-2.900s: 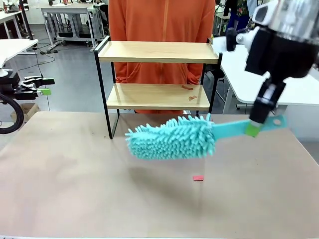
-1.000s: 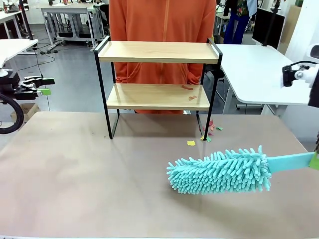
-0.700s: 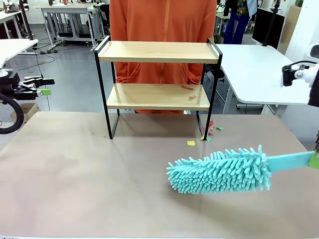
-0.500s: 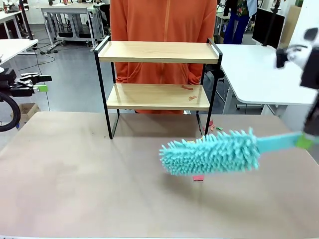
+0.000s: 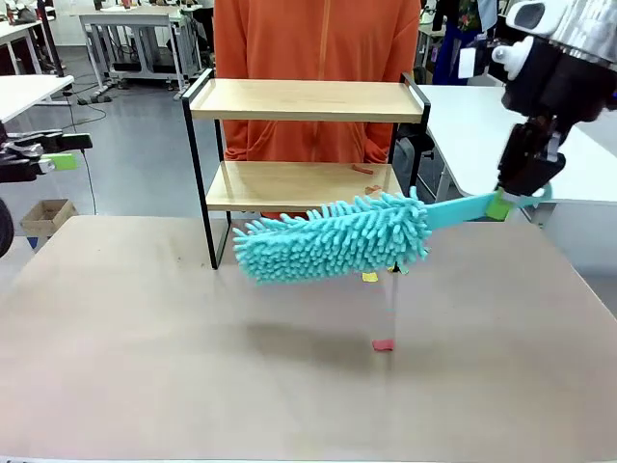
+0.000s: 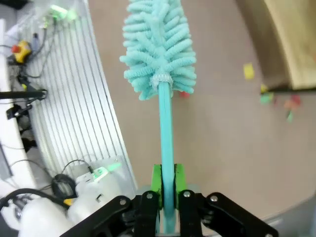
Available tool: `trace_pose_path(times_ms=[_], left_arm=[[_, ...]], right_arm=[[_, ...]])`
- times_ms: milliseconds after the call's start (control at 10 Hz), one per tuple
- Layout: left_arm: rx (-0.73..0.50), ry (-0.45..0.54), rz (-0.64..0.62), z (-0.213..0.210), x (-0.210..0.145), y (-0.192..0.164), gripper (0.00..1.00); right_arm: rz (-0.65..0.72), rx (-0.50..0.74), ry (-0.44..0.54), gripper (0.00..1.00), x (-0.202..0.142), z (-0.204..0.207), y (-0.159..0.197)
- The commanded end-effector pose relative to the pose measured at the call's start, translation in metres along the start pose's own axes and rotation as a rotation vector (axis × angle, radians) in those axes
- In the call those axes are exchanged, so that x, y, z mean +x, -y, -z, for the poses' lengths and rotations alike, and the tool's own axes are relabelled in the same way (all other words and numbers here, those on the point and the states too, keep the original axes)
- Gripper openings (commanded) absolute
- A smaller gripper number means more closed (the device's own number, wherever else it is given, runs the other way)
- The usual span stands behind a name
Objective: Clean the shelf.
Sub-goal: Hand the Duster back to the human.
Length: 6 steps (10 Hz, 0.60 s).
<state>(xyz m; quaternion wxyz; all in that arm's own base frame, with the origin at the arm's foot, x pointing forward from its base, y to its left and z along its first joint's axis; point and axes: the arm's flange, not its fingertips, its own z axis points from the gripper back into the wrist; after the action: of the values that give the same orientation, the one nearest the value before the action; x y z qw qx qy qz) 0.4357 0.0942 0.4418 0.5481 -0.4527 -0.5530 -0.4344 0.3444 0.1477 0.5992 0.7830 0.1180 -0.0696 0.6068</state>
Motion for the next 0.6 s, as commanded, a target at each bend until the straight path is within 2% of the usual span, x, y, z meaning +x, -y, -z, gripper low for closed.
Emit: trace_pose_path(times_ms=[0, 200, 300, 400, 500], left_arm=[[0.056, -0.006, -0.029, -0.003, 0.008, 0.039, 1.00], [0.056, 0.009, -0.089, -0.005, 0.005, 0.060, 1.00], [0.046, 0.003, -0.098, 0.001, 0.001, 0.062, 1.00], [0.047, 0.012, -0.046, -0.004, 0.002, 0.054, 1.00], [0.047, 0.012, -0.046, -0.004, 0.002, 0.054, 1.00]], right_arm=[[-0.150, 0.094, 0.117, 0.13, -0.006, -0.001, 0.019], [-0.171, 0.117, 0.218, 0.13, -0.020, -0.002, 0.026], [-0.070, 0.102, 0.167, 0.13, -0.024, -0.013, 0.018], [-0.160, 0.074, 0.148, 0.13, -0.011, 0.001, 0.021], [-0.160, 0.074, 0.148, 0.13, -0.011, 0.001, 0.021]])
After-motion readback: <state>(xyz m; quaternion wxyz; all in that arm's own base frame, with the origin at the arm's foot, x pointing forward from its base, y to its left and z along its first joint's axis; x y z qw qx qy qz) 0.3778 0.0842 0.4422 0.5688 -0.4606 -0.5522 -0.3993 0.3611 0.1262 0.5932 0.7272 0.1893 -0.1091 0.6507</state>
